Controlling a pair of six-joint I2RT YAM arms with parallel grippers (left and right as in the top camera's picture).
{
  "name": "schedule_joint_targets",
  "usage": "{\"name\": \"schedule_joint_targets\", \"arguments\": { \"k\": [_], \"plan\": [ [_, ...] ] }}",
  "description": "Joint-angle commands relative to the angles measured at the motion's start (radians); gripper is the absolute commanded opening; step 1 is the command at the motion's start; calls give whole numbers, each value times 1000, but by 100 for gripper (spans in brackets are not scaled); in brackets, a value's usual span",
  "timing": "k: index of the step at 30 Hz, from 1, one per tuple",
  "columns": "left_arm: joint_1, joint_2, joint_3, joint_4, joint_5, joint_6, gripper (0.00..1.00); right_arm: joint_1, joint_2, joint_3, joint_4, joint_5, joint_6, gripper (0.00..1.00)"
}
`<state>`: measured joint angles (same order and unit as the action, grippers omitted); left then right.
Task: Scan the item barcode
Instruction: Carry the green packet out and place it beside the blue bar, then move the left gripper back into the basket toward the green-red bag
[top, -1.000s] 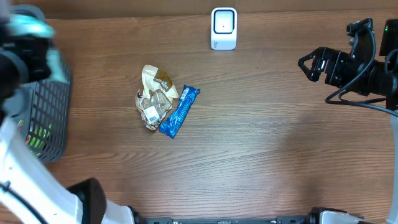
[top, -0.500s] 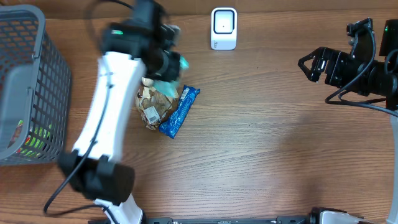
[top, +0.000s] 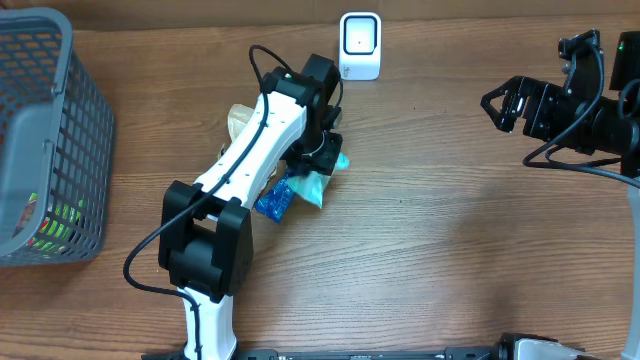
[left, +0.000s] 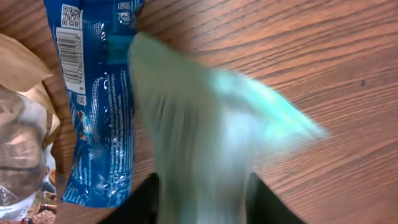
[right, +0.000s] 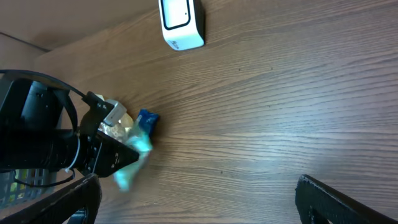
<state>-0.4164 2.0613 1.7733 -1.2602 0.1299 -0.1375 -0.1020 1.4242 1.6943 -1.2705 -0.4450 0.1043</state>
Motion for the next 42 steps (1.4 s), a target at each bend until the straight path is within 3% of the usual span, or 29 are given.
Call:
{"name": "schedule_joint_targets", "arguments": {
  "k": [1,4,9,15,20,27,33,34,37,42],
  "plan": [
    [6,-8,3,-12,-10,3,40,6,-7,21,3,3,-1,100],
    [7,-8,6,-26,-10,27,40,6,-7,21,3,3,-1,100],
    [39,-12,98,-94,-26,63,31,6,-7,21,2,3,-1,100],
    [178,-47,475,-290,-107,63,34,6,-7,21,-1,3,-1,100],
    [384,-114,738,-430,-168,63,37,6,-7,21,-5,3,-1,100],
    [688,-282,664,-430,-152,63,39,6,-7,21,-18,3,-1,100],
    [1064,-367,546,-381,-155,-23,43,6,-7,21,-19,3,-2,100],
    [1110,-360,541,-363,-154,-41,49,6,-7,21,-18,3,-5,100],
    [1271,-312,508,-267,-71,-92,98,6,-7,21,-19,3,-5,100],
    [1361,-196,488,-164,22,-91,100,6,-7,21,-13,3,-5,100]
  ]
}}
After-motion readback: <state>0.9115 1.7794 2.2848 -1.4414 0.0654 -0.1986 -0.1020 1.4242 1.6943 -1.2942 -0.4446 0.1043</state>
